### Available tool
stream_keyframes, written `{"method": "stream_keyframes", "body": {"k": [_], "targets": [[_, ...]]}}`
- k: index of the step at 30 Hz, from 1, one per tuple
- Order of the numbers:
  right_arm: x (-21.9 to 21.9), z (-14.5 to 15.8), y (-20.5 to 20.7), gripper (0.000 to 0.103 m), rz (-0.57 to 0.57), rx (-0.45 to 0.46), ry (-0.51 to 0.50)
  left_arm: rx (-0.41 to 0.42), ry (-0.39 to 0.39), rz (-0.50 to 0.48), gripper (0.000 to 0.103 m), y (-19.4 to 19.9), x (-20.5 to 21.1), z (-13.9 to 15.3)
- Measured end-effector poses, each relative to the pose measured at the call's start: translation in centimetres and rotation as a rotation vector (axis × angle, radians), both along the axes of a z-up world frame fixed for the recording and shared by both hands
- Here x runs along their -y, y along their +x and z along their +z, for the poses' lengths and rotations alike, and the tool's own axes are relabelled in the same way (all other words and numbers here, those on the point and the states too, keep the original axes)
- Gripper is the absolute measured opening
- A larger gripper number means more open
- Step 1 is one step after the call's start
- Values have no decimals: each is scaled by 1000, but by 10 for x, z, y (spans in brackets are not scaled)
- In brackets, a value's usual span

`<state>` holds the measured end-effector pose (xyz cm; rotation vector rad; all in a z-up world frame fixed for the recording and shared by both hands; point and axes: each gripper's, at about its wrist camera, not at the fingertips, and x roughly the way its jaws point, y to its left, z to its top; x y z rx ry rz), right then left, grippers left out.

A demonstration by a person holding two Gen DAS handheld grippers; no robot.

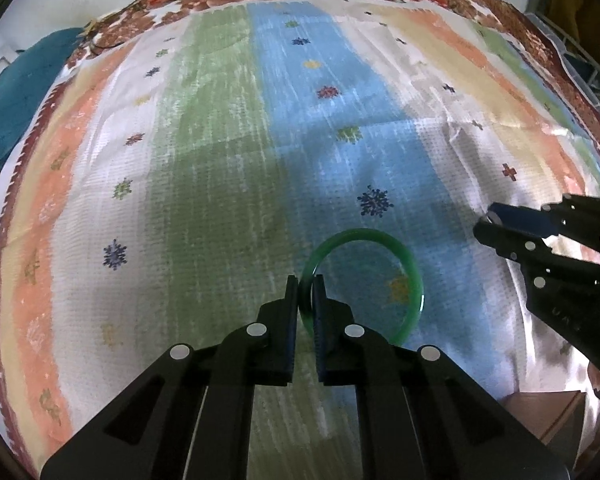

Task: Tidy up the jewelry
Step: 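Grasp the green bangle with the left tool while the right tool grasps the silver ring, then carry the green bangle with the left tool while the right tool carries the silver ring to the tin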

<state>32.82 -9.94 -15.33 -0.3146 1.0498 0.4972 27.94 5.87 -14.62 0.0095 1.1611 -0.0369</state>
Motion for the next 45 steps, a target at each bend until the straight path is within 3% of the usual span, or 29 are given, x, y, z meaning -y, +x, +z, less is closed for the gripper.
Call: {"method": "stream_keyframes", "body": {"k": [27,45], "targets": [[17,75,-58,19,-18,89,72,118,-47,22,7,-52,3,73],[32,105,-102,19,-27,127,128,208,-95,15,7,-103,12,113]]}}
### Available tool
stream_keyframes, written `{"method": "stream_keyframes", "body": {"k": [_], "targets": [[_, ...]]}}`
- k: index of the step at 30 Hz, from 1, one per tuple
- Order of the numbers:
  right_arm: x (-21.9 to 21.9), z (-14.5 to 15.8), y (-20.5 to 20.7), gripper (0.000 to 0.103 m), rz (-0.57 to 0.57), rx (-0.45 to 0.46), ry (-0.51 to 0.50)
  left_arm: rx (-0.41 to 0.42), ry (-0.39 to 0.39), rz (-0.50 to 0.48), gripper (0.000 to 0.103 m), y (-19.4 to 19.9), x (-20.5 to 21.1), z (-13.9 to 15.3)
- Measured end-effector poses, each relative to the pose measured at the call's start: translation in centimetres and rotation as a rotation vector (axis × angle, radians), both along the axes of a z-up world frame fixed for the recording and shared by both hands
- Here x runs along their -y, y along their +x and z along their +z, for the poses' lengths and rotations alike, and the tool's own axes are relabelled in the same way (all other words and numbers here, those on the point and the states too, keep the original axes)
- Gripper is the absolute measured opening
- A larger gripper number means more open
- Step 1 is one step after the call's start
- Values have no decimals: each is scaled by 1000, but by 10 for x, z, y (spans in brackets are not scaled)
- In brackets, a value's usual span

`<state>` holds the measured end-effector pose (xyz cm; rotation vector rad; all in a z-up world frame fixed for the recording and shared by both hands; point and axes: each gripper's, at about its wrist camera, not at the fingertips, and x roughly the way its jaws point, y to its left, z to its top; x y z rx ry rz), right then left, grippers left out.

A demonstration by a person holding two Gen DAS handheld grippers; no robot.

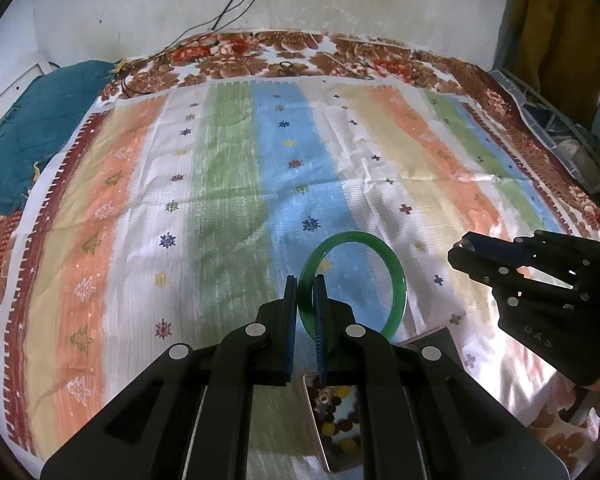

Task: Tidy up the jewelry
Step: 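Carry the green bangle with the left tool while the right tool carries the silver ring to the tin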

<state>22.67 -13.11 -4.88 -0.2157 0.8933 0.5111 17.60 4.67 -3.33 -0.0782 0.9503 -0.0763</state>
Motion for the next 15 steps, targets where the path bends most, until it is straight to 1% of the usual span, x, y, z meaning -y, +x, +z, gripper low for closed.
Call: {"method": "stream_keyframes", "body": {"k": [7,15], "targets": [[4,10,-24,19,10,21,24,33,-7,-2,7,-23,6,10],[10,10,-48,19,10,9,52,50,-18,17,7,-44,9,14]]}}
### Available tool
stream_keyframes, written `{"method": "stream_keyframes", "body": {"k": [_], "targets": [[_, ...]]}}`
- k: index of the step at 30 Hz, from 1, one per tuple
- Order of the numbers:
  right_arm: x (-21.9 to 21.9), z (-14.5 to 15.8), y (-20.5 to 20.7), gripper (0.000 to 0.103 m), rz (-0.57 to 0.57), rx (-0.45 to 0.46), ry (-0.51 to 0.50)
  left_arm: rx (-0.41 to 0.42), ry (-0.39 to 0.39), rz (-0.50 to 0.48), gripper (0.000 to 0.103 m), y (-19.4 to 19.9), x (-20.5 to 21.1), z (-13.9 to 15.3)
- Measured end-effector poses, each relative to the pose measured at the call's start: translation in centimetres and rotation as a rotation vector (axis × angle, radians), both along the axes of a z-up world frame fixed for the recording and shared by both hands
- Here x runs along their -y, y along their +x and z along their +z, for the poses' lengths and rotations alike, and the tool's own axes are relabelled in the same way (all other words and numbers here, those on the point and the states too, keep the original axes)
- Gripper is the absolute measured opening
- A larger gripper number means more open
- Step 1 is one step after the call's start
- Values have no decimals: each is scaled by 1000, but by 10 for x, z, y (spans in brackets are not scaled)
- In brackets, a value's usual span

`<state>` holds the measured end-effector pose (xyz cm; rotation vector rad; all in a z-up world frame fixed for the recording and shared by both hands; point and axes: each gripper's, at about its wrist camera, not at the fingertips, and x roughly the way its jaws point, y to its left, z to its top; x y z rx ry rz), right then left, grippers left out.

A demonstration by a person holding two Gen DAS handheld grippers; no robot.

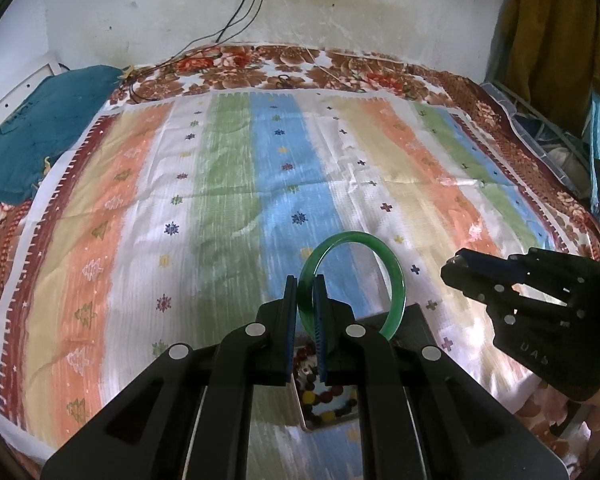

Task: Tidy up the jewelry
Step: 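Carry the green bangle with the left tool while the right tool carries the silver ring to the tin, then lower the bangle and ring into the silver tin and open both tools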

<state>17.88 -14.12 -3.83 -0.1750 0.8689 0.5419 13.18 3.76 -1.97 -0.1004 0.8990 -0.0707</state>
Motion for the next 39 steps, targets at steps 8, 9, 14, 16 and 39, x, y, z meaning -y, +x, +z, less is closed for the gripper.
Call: {"method": "stream_keyframes", "body": {"k": [8,9,14,16,39], "targets": [[-5,-7,-20,20,29,-27,-8,-12,17,-3,7,-16,10,-5],[-5,-7,-22,20,32,-31,-7,-12,14,-3,7,-17,11,-5],[-4,-7,-27,20,38,-35,17,-41,15,-11,8,-21,18,-12],[0,-6,-28,33,23,-30,27,-64,-13,-12,12,-20,18,-17],[19,8,-57,90,-1,89,2,0,-61,16,91,-62,3,-13]]}}
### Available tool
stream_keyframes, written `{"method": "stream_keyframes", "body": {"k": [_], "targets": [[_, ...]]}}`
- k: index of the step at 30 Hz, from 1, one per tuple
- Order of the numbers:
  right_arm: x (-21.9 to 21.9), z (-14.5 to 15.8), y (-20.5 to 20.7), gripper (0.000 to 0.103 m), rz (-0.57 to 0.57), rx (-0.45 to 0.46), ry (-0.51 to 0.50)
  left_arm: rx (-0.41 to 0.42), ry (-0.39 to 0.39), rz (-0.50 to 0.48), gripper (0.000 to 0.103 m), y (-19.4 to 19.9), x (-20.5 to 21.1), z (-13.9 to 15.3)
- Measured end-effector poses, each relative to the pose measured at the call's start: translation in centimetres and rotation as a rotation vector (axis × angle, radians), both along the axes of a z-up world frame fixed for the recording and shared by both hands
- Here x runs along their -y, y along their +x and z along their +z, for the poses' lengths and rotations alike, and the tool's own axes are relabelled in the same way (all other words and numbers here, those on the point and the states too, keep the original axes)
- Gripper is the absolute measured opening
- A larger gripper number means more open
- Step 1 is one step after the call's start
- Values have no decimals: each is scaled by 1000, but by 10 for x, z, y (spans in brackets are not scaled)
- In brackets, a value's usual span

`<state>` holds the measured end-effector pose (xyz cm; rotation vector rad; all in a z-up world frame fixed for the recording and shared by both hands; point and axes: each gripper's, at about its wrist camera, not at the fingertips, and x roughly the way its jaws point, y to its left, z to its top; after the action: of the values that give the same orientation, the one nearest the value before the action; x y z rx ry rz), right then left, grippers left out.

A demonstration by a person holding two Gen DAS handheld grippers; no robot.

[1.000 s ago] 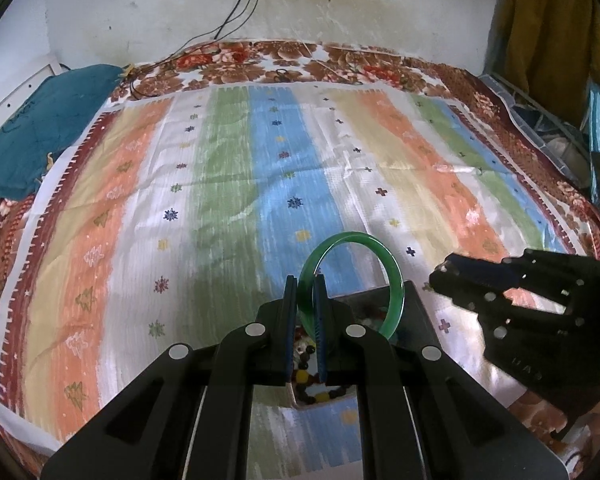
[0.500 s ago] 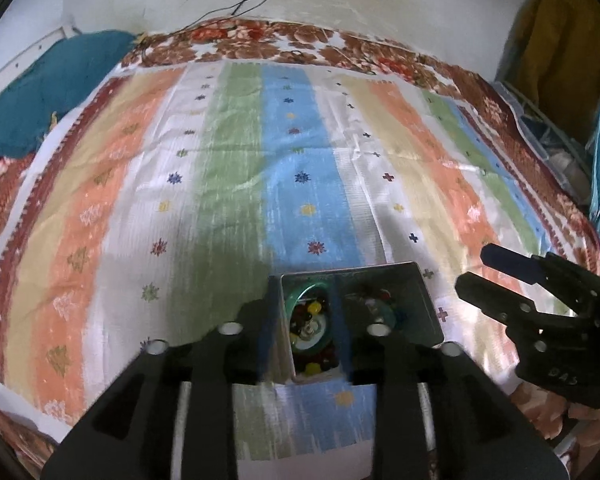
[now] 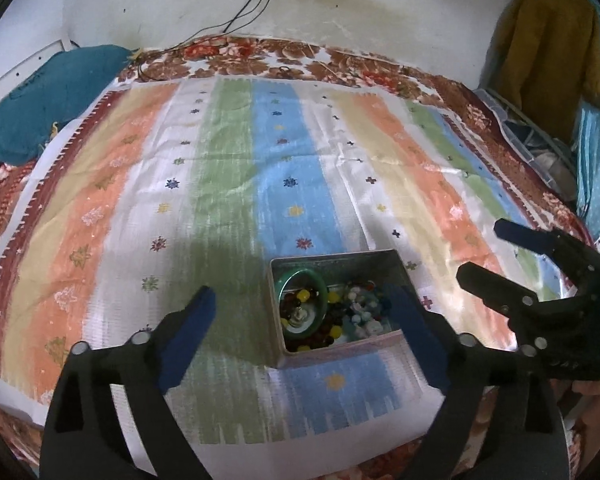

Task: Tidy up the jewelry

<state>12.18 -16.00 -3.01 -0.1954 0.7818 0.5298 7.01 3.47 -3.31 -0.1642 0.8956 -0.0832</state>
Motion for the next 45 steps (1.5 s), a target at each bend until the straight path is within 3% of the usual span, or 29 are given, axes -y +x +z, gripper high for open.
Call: {"method": "stream_keyframes", "body": {"k": [2,6,10,16,23,31,45], "targets": [[0,0,0,91,6,-4,2,2,0,-17,97,-1,2,1],[0,1,-1,96,9,-6,2,-7,38,-26,97,-2,6,-1],[3,2,-6,96,8,12,-17,-10,32,-43,97,-3,7,-2],[4,6,-13,97,22,42,-4,-11,87,-54,97,-4,15,-3],[15,0,-1,97,-10,-28,45,15,81,-63,97,-7,15,0],[11,-3,2,98,-17,-41,19,77,72,-48,97,-11,11,10],[18,-6,9,98,-32,-87,67,90,102,-43,97,-8,13,10]]}}
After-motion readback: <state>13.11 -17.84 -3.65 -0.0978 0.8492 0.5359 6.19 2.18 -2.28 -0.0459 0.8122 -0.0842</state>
